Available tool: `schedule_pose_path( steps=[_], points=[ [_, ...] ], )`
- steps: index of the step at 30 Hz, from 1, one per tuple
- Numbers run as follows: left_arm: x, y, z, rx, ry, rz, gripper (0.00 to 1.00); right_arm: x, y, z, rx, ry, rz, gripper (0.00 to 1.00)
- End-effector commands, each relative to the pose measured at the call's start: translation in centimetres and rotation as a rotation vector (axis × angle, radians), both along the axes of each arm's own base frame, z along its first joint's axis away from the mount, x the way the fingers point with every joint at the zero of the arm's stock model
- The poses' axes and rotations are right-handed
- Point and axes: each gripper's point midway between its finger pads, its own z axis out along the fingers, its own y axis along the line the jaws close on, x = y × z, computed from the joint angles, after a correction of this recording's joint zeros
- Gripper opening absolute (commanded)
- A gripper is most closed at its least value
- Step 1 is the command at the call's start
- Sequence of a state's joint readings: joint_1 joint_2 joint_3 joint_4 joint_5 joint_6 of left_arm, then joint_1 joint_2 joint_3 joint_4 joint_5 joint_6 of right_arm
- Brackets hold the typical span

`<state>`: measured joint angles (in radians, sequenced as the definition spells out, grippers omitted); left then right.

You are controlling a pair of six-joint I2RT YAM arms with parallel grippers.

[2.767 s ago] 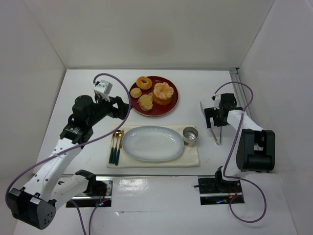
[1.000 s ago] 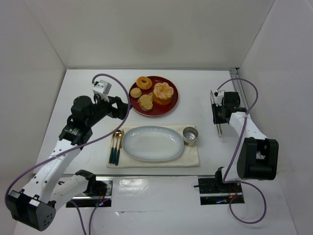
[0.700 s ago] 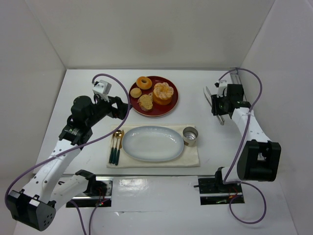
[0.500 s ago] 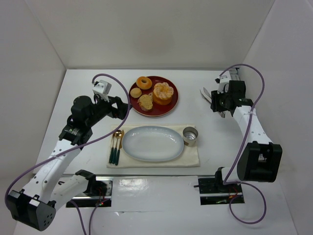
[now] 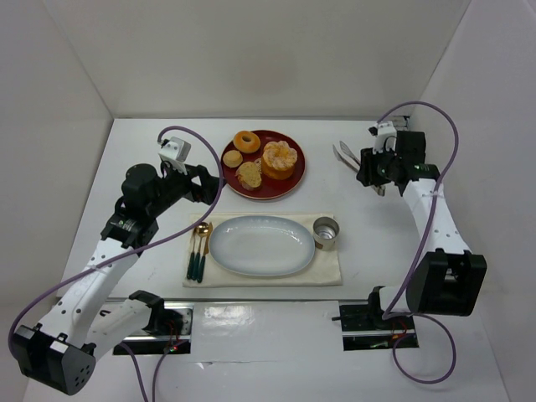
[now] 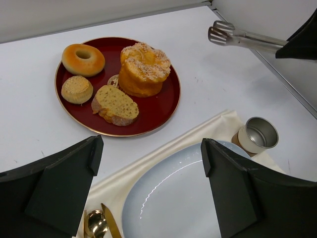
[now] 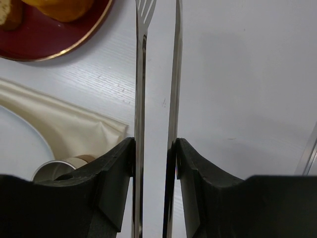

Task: Place the bread

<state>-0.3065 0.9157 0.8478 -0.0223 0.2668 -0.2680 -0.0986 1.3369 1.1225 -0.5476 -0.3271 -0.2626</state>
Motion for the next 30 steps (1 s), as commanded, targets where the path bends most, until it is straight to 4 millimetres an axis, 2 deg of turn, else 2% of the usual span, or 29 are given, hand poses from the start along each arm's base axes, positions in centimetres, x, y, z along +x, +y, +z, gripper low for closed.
schedule_pose_path(
  steps=[1, 5, 7, 9, 12, 18, 22, 23, 28, 30],
  points=[
    [0.0, -0.4, 1.0, -0.016, -0.041, -0.015, 1.00, 0.5, 1.9, 6.1, 0.032, -0.145, 0.089, 0.48],
    [0.1, -0.4, 1.0, -0.009, -0.046, -0.017, 1.00, 0.7, 5.1, 7.6, 0.042, -0.163, 0.178, 0.48],
    [0.2, -0.4, 0.7, -0.006, -0.037, -0.017, 1.00, 0.6, 7.3, 8.2, 0.055, -0.166, 0.231, 0.48],
    [0.3, -0.3, 0.7, -0.005, -0.037, -0.008, 1.00, 0.2, 9.7, 8.4, 0.053, -0.167, 0.290, 0.49],
    [0.3, -0.3, 0.7, -0.005, -0.037, -0.007, 1.00, 0.3, 11.1, 7.8, 0.023, -0.161, 0.321, 0.50],
    [0.3, -0.2, 0.7, 0.002, -0.043, -0.009, 1.00, 0.5, 12.2, 6.6, 0.005, -0.150, 0.347, 0.51],
    [0.6, -0.2, 0.4, 0.007, -0.034, 0.000, 1.00, 0.0, 13.3, 6.2, 0.000, -0.144, 0.384, 0.54],
    [0.6, -0.2, 0.4, 0.007, -0.034, 0.000, 1.00, -0.1, 13.3, 5.5, -0.001, -0.126, 0.384, 0.54],
    [0.6, -0.2, 0.4, 0.007, -0.034, 0.000, 1.00, -0.7, 14.9, 5.2, 0.001, -0.128, 0.438, 0.55],
    [0.6, -0.2, 0.4, 0.007, -0.034, 0.000, 1.00, -0.9, 15.3, 4.4, 0.000, -0.108, 0.450, 0.55]
  ],
)
